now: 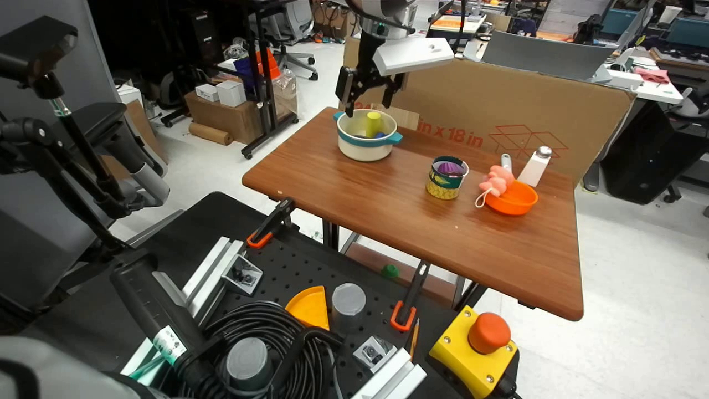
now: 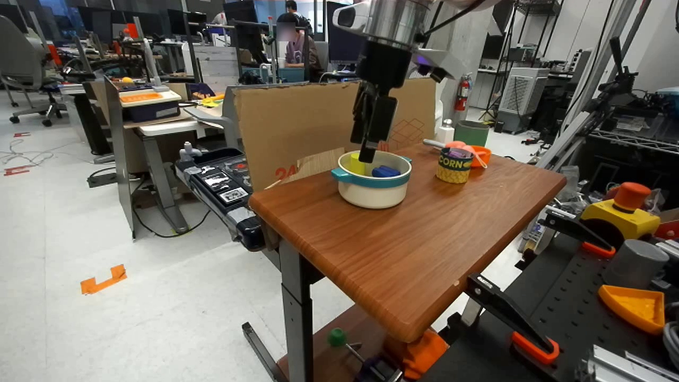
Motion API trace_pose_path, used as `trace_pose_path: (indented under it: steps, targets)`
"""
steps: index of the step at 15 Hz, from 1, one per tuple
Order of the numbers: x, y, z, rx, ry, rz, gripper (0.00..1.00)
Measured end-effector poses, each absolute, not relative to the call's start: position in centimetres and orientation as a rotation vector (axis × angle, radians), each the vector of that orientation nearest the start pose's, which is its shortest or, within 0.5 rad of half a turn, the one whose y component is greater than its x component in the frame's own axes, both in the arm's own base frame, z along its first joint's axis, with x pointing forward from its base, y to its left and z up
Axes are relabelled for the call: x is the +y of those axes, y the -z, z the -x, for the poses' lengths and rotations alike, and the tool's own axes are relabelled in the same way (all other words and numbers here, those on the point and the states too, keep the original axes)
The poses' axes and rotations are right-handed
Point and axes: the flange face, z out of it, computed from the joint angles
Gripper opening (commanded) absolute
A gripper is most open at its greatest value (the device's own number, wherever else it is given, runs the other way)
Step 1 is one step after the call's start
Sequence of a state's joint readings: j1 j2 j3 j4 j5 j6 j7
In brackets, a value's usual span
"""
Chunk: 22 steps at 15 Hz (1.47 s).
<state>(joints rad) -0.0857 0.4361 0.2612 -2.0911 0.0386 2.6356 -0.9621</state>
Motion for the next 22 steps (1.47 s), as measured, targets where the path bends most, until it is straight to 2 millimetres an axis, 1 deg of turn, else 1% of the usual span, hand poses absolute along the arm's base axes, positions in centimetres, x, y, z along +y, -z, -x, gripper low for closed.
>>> trace_pose_path:
  steps: [5, 11, 18, 22]
  targets:
    - [10.7, -23.5, -58.7, -1.581, 0.264, 2.596, 1.00]
    - [10.4, -22.6, -57.9, -1.612, 0.185, 2.555, 1.00]
    - [9.4, -22.1, -57.7, -1.601, 0.134, 2.552, 1.00]
    - [8.3, -21.8, -57.9, -1.577, 0.125, 2.574, 1.00]
